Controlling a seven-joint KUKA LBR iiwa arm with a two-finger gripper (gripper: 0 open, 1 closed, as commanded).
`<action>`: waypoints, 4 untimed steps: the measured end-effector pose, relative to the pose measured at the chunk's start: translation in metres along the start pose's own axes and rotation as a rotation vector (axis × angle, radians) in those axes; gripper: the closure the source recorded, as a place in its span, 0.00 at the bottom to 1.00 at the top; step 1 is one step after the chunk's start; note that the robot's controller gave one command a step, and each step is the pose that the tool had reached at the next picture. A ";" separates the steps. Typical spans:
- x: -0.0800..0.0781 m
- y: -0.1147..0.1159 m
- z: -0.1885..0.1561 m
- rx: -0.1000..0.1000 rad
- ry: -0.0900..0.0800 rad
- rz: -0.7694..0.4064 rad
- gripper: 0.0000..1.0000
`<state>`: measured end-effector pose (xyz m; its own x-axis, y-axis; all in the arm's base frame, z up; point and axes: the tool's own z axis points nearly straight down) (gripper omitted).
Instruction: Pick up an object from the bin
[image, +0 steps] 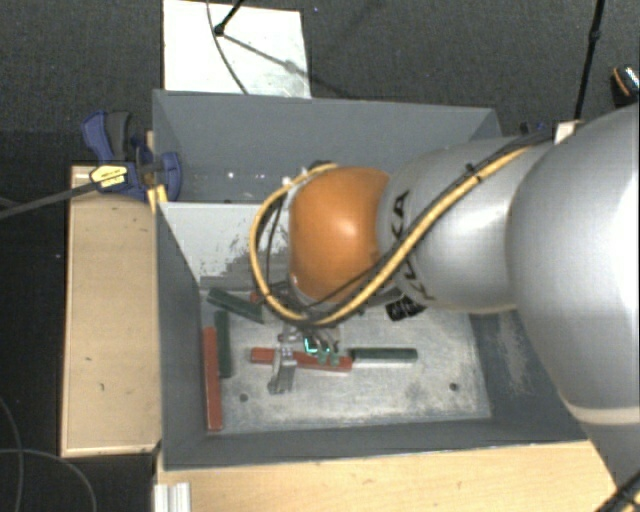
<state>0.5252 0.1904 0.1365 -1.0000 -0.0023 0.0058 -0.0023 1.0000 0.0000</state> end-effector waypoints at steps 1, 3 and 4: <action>-0.002 -0.092 0.067 0.001 -0.004 0.301 0.00; 0.011 -0.061 0.066 -0.001 -0.003 0.304 0.00; 0.011 -0.061 0.066 -0.001 -0.004 0.313 0.00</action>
Offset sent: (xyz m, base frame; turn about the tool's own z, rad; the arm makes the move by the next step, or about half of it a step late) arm 0.0019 -0.0905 -0.0665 0.2997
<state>0.5143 0.1291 0.0704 -0.9522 0.3054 0.0023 0.3054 0.9522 0.0001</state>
